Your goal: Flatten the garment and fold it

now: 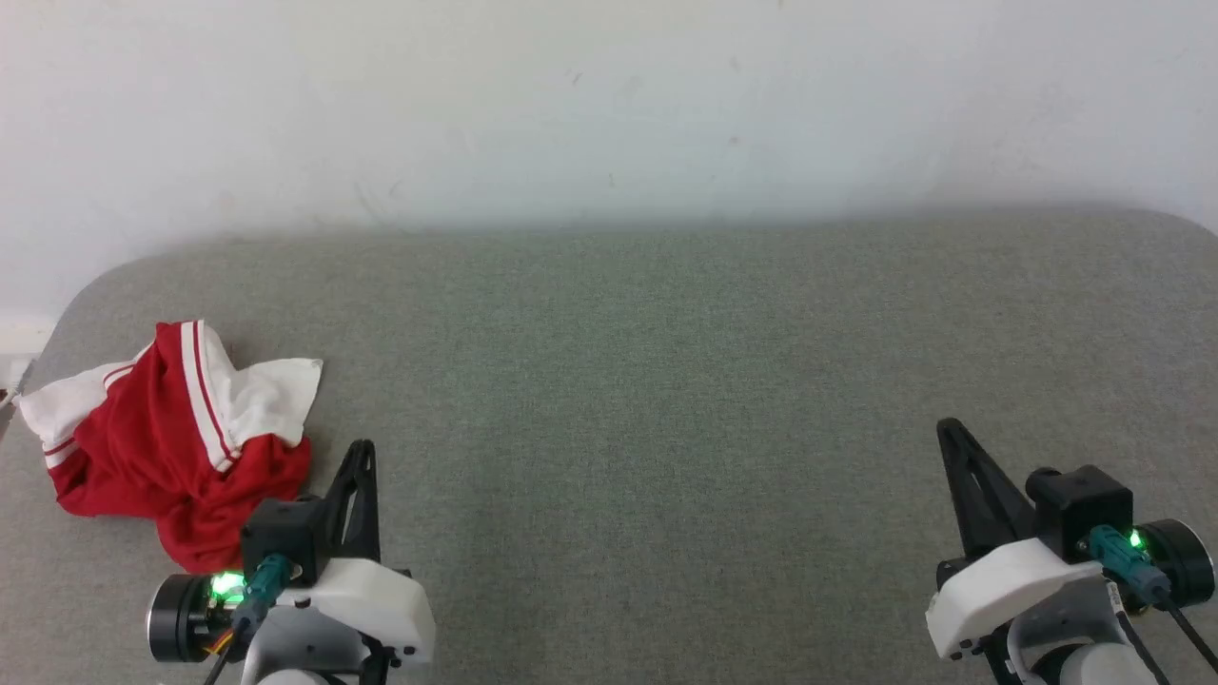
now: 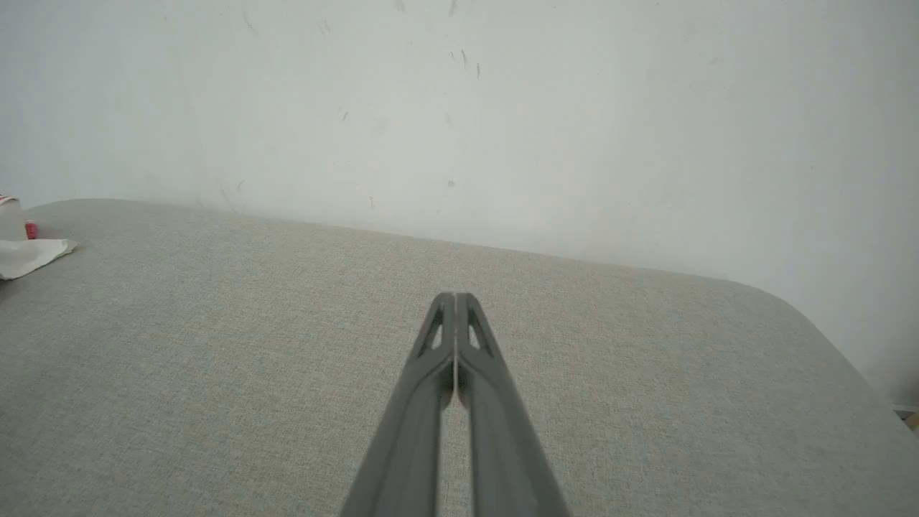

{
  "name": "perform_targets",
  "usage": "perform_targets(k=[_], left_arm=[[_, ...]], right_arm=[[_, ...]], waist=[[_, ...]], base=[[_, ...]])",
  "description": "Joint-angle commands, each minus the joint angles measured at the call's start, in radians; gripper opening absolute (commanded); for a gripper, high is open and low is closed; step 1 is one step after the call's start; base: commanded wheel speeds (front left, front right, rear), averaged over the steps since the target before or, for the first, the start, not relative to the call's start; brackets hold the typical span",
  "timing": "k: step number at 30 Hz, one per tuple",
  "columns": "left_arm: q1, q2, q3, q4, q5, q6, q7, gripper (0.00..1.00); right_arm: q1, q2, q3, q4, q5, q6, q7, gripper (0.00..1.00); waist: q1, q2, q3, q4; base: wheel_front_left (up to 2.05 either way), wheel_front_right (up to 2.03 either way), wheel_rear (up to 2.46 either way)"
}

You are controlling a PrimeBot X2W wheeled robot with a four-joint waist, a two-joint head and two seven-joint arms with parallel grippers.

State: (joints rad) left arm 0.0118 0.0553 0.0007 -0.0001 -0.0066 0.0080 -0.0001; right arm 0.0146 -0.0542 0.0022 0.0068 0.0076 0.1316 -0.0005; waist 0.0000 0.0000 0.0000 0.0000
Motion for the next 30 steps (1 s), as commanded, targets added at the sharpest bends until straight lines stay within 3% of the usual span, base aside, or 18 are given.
perform_targets(k=[1,30], left_arm=[[0.0,0.0,0.0,0.0,0.0,0.0,0.0,1.0],[-0.004,-0.001,-0.012,-0.008,-0.016,0.049,-0.052,1.0]], right_arm=[[0.0,0.0,0.0,0.0,0.0,0.0,0.0,1.0],[0.006,0.0,-0.039,-0.021,0.061,0.0,-0.052,1.0]], waist=[[0.0,0.0,0.0,0.0],[0.0,0.0,0.01,0.025]], base=[[0.0,0.0,0.0],[0.0,0.0,0.0]])
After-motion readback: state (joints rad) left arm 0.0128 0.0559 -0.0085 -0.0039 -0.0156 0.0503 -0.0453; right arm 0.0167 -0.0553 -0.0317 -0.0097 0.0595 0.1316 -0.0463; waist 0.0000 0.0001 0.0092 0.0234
